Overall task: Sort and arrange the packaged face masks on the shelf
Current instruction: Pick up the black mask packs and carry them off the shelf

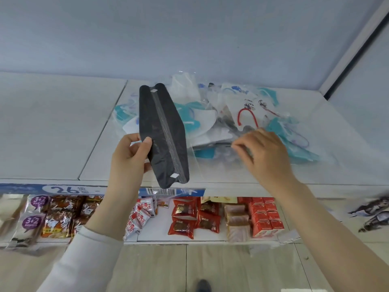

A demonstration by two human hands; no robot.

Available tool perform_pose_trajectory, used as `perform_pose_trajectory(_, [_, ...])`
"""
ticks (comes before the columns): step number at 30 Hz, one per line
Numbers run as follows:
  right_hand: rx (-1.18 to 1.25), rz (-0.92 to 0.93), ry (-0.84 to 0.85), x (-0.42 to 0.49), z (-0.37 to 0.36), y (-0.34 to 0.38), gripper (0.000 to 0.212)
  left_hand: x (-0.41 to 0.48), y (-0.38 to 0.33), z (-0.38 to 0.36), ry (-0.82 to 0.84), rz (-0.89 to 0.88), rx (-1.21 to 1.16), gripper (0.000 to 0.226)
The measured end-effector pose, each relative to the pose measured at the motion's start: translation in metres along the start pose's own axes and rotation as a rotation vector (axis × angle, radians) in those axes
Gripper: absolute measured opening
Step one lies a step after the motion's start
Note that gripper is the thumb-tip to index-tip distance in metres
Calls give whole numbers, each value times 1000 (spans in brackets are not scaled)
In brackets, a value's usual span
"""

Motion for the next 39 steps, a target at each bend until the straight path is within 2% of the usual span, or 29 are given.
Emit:
perform_pose_trajectory(3, [-21, -52, -77, 10, 17, 3, 22, -7, -3, 10, -60, -8, -4, 19])
perform_pose_trajectory(11, [-49, -101, -180, 31, 71, -4, 14, -12, -27, 20, -111, -30, -127, 12])
perform_pose_trajectory(13, [-38, -207, -195, 31, 89, -19, 14, -13, -32, 23, -140, -33, -146, 13])
perform_pose_trajectory(18, [120, -667, -208, -7, 96, -84, 21, -17, -37, 22, -197, -44, -145, 28])
perform_pose_trajectory(22, [349, -904, -218, -38, 77, -107, 20, -24, -37, -12, -88, -70, -74, 18])
perform_pose_trajectory(25, [507, -978, -298, -47, 72, -101, 21, -31, -34, -41, 23, -74, -43, 10])
perform_pose_trajectory(28, [528, -910, -365, -42, 81, -80, 12, -34, -30, -56, 56, -90, -7, 6])
perform_pose_trajectory(30, [471, -787, -327, -32, 85, -57, 5, -35, -29, -64, 85, -94, 4, 2])
perform_pose_trajectory(34, [374, -553, -263, -19, 82, -16, 12, -44, -32, -86, 196, -111, -50, 8])
perform_pose_trajectory(37, [352, -416, -236, -13, 74, 5, 20, -46, -28, -100, 307, -47, -210, 2])
perform_pose_trajectory(39, [424, -420, -236, -14, 65, 10, 13, -49, -26, -113, 410, 14, -340, 2])
Point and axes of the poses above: each hand's wrist, its own x-axis towards the middle knuckle, its own z-axis out of the back of the hand, y = z × x, the point moved 10 cm from there along x, towards the middle knuckle, and after that the axes turned 9 degrees about z, right-handed, at the moved point
